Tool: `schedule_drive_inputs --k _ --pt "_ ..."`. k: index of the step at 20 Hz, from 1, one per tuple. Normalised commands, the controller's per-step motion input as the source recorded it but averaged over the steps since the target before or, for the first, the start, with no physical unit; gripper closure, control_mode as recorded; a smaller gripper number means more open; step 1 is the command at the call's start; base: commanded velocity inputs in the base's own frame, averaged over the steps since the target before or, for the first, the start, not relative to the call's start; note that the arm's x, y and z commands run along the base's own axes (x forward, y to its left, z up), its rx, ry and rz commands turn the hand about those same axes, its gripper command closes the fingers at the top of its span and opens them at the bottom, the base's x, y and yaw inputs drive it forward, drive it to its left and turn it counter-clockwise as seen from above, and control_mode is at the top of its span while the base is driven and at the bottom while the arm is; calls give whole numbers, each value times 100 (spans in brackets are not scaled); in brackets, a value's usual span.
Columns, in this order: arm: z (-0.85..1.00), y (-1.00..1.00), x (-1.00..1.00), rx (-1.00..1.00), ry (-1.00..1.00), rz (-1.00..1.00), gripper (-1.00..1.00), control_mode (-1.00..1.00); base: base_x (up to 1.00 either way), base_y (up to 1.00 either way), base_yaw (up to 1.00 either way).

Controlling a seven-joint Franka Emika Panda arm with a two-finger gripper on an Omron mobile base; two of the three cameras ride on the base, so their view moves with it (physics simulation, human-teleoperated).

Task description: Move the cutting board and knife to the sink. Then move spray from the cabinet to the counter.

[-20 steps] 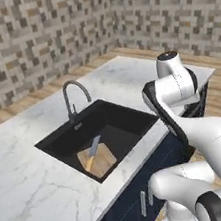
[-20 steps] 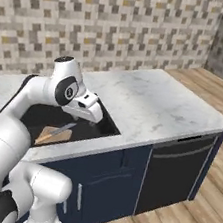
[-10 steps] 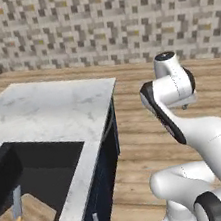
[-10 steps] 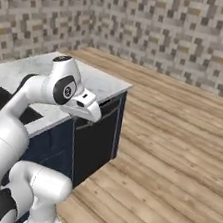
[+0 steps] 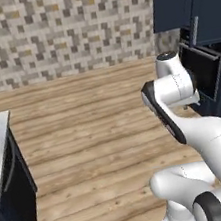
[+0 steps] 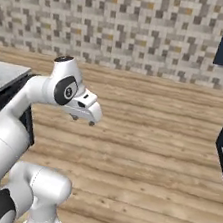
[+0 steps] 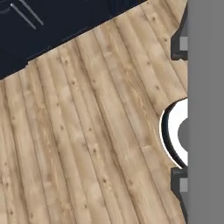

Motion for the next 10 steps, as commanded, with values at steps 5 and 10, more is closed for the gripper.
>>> schedule_drive_inputs --k 5,10 --pt "0 0 0 0 0 0 -100 100 30 -61 -60" --pt "0 0 0 0 0 0 -100 100 93 1 -30"
